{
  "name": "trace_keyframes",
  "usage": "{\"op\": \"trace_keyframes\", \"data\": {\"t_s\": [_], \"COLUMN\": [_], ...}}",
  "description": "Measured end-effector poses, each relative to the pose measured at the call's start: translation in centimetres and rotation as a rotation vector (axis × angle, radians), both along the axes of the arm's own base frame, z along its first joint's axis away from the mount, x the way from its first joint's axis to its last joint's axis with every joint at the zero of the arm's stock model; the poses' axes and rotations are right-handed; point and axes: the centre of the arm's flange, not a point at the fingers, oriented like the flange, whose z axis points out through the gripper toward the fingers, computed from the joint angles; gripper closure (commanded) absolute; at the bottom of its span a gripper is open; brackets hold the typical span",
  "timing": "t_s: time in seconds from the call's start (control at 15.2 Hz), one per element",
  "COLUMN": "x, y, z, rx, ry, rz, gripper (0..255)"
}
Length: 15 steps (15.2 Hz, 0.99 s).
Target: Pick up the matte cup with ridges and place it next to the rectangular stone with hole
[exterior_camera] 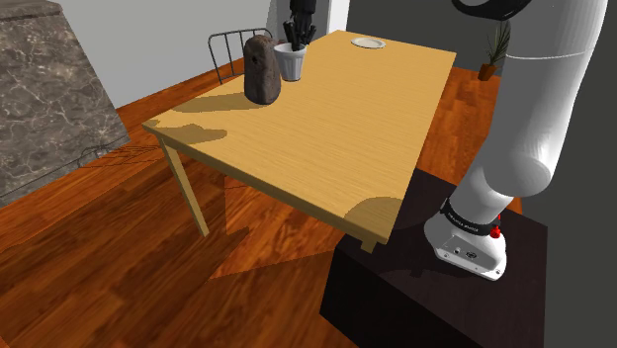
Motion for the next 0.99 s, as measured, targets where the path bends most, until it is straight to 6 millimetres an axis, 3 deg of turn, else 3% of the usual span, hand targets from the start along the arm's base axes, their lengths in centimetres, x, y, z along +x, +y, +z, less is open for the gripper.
{"op": "trace_keyframes", "data": {"t_s": [0.99], "x": [-0.1], "y": [0.0], "z": [-7.8], "rx": [0.000], "ry": [0.000], "rz": [0.000], "gripper": [255]}}
